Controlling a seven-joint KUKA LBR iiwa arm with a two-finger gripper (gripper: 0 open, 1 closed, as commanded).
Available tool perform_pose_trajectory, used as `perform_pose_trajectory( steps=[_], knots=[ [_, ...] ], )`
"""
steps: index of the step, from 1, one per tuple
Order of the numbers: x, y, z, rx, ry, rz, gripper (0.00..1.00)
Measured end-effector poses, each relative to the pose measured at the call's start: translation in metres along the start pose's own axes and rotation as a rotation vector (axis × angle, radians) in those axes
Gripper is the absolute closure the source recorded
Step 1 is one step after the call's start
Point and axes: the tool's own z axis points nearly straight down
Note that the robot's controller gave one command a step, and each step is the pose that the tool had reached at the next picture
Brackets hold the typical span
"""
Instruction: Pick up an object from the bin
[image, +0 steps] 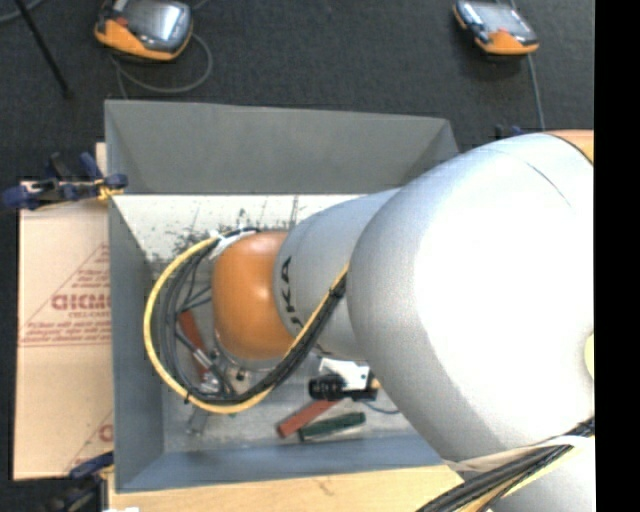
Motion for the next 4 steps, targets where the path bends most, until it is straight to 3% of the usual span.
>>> perform_pose_trajectory(
  steps=[1,3,4],
  knots=[
    [-0.003,0.004,-0.008,-0.014,-0.010,0.008,1.00],
    [-0.007,-0.009,-0.150,-0.009,-0.007,-0.020,1.00],
    [-0.007,-0.010,-0.145,-0.004,-0.003,-0.021,0.00]
  ],
)
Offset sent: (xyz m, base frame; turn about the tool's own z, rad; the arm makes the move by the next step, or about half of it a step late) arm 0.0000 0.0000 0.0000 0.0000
